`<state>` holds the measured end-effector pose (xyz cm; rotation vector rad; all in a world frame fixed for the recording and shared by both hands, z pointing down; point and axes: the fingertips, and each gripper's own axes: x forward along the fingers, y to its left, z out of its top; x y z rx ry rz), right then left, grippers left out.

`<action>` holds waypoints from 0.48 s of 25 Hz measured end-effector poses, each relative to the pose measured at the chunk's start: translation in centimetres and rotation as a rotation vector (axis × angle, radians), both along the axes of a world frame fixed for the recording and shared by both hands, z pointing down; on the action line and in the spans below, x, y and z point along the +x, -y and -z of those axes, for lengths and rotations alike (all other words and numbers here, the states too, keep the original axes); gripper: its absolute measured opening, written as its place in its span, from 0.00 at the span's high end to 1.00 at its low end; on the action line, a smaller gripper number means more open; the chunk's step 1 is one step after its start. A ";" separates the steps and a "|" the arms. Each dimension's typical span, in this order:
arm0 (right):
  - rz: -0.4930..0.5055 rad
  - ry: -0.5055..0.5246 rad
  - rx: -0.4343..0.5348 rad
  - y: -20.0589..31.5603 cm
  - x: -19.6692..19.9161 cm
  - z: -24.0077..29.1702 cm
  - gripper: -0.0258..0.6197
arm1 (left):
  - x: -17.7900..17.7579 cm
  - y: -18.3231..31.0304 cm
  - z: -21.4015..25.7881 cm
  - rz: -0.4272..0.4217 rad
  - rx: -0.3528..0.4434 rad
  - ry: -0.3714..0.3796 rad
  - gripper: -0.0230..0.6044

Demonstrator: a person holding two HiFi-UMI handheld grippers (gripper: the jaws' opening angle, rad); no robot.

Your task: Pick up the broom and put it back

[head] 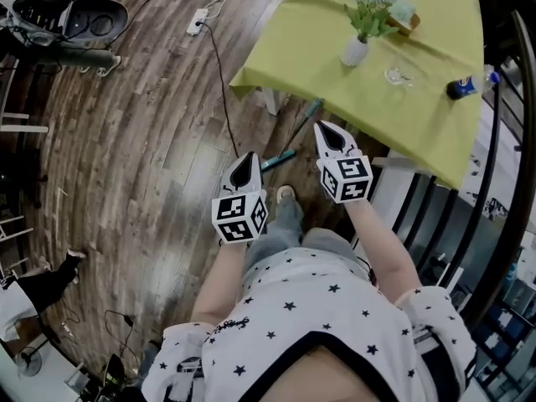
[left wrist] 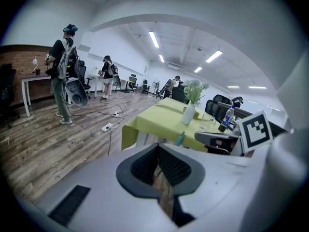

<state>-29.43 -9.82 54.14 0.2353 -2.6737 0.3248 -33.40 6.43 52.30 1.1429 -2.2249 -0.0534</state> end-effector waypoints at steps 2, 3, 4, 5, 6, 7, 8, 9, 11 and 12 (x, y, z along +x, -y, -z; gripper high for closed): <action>-0.005 -0.012 -0.009 0.4 -0.3 -1.1 0.97 | -0.1 0.1 -0.5 0.000 -0.005 -0.005 0.94; -0.006 -0.017 -0.013 0.7 -0.5 -1.6 0.97 | -0.2 0.2 -0.8 0.000 -0.007 -0.009 0.94; -0.007 -0.022 -0.015 0.9 -0.7 -2.1 0.97 | -0.3 0.3 -1.1 0.000 -0.009 -0.013 0.94; -0.007 -0.027 -0.017 1.1 -0.9 -2.6 0.97 | -0.3 0.4 -1.4 0.001 -0.011 -0.018 0.94; -0.007 -0.031 -0.018 1.3 -1.1 -3.1 0.97 | -0.4 0.4 -1.7 0.001 -0.013 -0.023 0.94; -0.006 -0.036 -0.020 1.4 -1.2 -3.6 0.96 | -0.4 0.5 -2.1 0.000 -0.014 -0.027 0.94; -0.005 -0.042 -0.023 1.4 -1.4 -4.1 0.94 | -0.4 0.4 -2.3 0.000 -0.015 -0.031 0.94; -0.003 -0.048 -0.028 1.4 -1.5 -4.6 0.93 | -0.5 0.3 -2.6 -0.001 -0.016 -0.034 0.94; -0.003 -0.055 -0.041 1.3 -1.7 -5.4 0.91 | -0.7 0.1 -2.9 0.000 -0.016 -0.040 0.94; -0.006 -0.057 -0.048 1.2 -1.9 -5.8 0.89 | -0.8 0.0 -3.1 0.001 -0.016 -0.042 0.94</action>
